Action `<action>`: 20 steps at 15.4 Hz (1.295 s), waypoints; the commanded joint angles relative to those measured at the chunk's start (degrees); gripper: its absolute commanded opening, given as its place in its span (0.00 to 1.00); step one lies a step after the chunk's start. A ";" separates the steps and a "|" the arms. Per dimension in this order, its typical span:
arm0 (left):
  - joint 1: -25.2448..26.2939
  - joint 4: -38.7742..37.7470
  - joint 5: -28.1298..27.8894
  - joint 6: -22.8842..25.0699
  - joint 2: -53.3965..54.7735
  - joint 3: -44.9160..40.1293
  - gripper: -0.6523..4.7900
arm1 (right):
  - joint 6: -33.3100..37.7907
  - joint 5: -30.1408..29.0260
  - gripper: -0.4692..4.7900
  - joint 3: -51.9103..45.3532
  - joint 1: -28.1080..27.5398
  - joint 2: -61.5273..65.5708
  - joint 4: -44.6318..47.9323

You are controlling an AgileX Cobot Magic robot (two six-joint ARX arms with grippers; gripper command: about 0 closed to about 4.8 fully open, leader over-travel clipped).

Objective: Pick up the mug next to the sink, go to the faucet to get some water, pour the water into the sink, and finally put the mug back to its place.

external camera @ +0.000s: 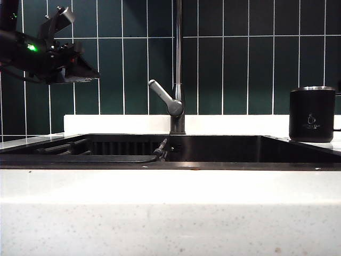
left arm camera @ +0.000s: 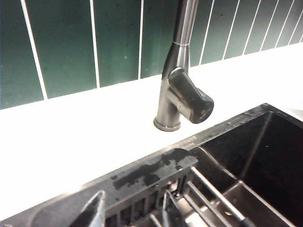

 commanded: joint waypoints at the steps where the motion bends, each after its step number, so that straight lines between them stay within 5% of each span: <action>1: -0.04 1.29 0.42 1.73 -0.20 0.22 0.40 | 5.70 -2.51 0.50 0.57 -0.09 1.46 2.10; 4: -0.02 1.27 0.42 1.75 -0.17 0.22 0.40 | -0.44 -7.39 0.52 0.66 -0.07 7.93 8.85; 8: -0.02 1.77 1.88 3.13 -0.15 0.22 0.40 | -2.49 -6.86 0.52 3.06 -0.44 13.51 15.10; 20: -0.46 9.46 8.11 2.56 6.47 0.42 0.40 | -5.49 -13.88 0.52 8.13 -6.86 16.37 16.76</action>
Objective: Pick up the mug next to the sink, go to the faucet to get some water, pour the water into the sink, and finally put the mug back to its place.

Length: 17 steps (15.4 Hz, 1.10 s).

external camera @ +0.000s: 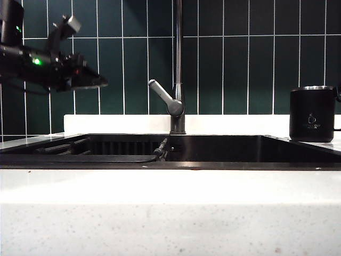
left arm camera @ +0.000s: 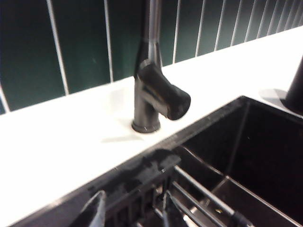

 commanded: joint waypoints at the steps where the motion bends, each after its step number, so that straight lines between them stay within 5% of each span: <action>1: -0.52 2.56 1.03 -0.15 1.01 0.20 0.40 | 0.17 -2.58 0.52 1.77 0.11 1.16 1.62; 11: -1.44 1.95 3.69 -2.80 6.51 7.02 0.40 | 0.13 -2.45 0.50 6.60 0.11 9.01 5.20; 14: -2.16 0.87 3.74 -2.80 7.32 9.09 0.40 | 0.11 -2.40 0.22 7.34 0.11 9.73 5.75; 17: -2.64 0.83 4.20 -2.78 7.50 9.20 0.40 | 0.11 -2.32 0.16 7.32 0.13 9.73 5.70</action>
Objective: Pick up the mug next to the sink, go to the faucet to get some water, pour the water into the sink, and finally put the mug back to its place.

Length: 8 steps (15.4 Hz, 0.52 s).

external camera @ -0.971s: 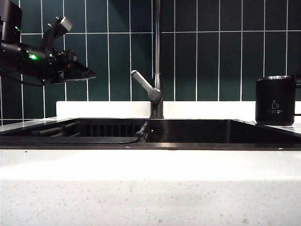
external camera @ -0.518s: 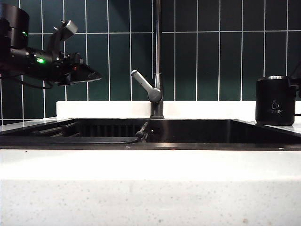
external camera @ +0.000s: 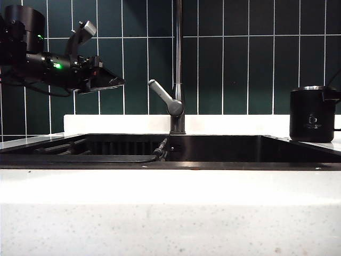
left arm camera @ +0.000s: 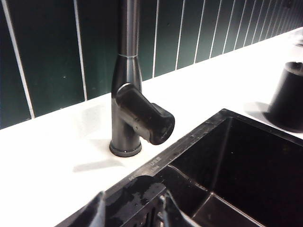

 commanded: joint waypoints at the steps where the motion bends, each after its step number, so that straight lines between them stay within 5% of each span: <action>1: -0.15 0.26 1.40 -0.20 0.09 0.26 0.40 | -0.52 0.02 0.12 0.20 0.13 -0.26 0.66; 8: -0.11 -1.99 4.33 0.02 2.67 5.64 0.40 | -0.50 -3.17 0.10 1.57 4.57 -2.36 1.75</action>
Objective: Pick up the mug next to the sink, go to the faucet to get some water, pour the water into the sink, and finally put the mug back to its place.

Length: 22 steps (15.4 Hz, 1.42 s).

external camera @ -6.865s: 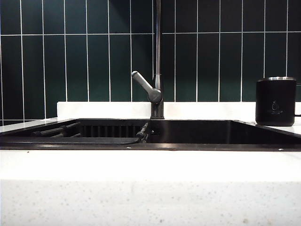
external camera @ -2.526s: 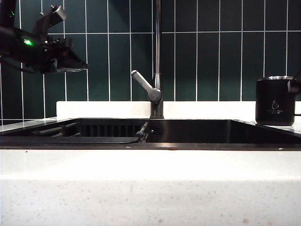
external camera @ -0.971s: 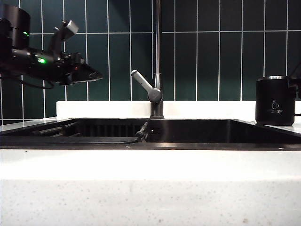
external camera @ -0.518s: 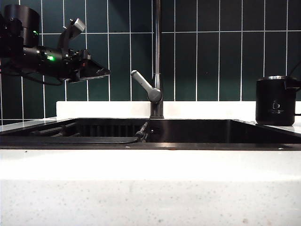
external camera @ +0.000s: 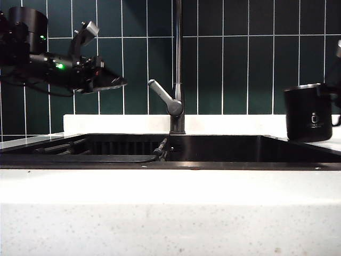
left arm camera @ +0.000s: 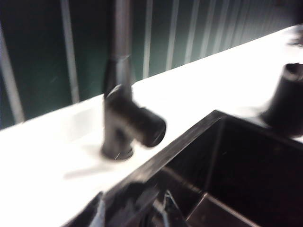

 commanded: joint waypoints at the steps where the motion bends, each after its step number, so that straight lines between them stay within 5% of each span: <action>1: -0.07 -2.14 2.73 -0.15 2.54 5.29 0.40 | 0.17 -1.46 0.09 2.16 3.65 -1.66 0.20; 8: -0.87 -7.87 9.29 -0.92 12.46 22.29 0.40 | 0.17 -1.49 0.09 18.12 16.33 -1.20 -11.67; 15: -2.99 -9.14 10.95 -1.36 21.77 34.12 0.40 | 0.87 -6.36 0.09 27.08 22.71 2.21 -20.85; 22: -2.97 -9.51 16.37 -1.42 20.04 34.64 0.41 | 0.04 -6.29 0.09 27.04 24.11 2.27 -21.86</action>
